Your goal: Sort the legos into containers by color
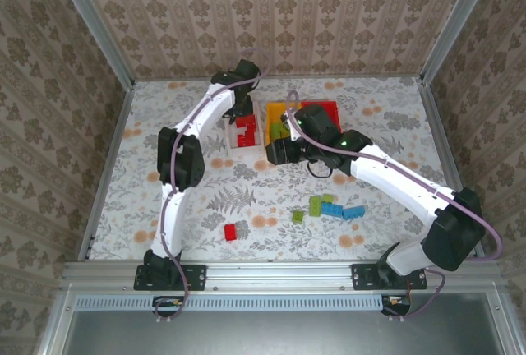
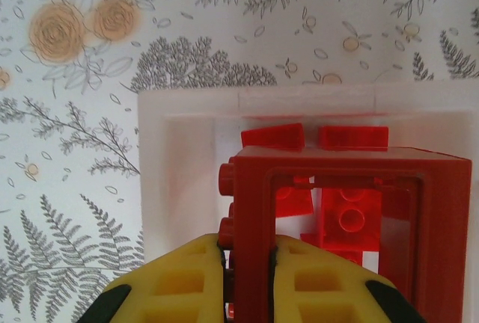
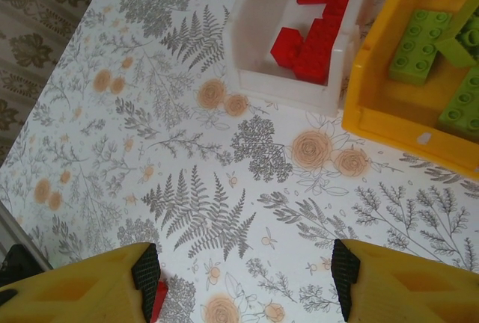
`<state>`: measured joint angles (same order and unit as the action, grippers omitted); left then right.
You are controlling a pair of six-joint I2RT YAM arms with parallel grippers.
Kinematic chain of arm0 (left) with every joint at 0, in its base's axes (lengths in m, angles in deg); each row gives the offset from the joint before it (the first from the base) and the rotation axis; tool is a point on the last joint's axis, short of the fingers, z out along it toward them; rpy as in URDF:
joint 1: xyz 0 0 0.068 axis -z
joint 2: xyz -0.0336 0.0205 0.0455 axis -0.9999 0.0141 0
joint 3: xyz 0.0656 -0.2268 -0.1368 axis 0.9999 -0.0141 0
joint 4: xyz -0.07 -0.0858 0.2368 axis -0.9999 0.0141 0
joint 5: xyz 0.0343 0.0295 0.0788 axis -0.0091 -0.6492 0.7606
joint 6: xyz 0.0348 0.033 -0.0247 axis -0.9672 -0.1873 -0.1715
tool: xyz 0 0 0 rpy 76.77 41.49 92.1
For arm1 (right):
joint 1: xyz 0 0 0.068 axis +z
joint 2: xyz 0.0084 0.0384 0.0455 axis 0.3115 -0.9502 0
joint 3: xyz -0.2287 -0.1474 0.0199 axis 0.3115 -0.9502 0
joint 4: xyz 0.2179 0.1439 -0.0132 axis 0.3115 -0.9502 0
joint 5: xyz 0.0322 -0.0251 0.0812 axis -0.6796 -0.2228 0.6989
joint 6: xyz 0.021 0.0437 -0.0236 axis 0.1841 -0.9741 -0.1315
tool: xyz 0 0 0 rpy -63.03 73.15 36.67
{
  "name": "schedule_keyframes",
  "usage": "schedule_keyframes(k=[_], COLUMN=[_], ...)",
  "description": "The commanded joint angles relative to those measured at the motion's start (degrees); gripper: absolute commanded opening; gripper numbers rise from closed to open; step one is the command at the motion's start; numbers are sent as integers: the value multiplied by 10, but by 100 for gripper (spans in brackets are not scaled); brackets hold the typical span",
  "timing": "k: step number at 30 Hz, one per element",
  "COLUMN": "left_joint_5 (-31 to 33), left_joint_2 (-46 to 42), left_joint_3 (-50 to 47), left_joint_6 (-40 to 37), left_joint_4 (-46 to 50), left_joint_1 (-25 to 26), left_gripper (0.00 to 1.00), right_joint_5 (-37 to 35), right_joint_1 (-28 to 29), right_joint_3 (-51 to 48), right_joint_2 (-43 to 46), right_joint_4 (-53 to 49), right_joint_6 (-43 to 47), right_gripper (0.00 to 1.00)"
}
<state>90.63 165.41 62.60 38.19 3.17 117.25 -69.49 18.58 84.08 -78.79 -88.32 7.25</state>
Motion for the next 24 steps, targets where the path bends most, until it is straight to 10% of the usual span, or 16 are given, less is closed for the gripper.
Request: schedule_keyframes(k=[1,24], left_joint_5=[-11,-89], left_joint_2=[-2,-43], left_joint_3=[1,-25], left_joint_6=[16,20], left_joint_4=[16,-14], left_joint_1=[-2,-2], left_gripper=[11,46], right_joint_5=[16,-42], right_joint_1=[-12,-97], right_joint_3=[-3,-93], right_joint_2=[1,107], right_joint_4=[6,-118], right_joint_6=[-11,-93], right_gripper=[66,69])
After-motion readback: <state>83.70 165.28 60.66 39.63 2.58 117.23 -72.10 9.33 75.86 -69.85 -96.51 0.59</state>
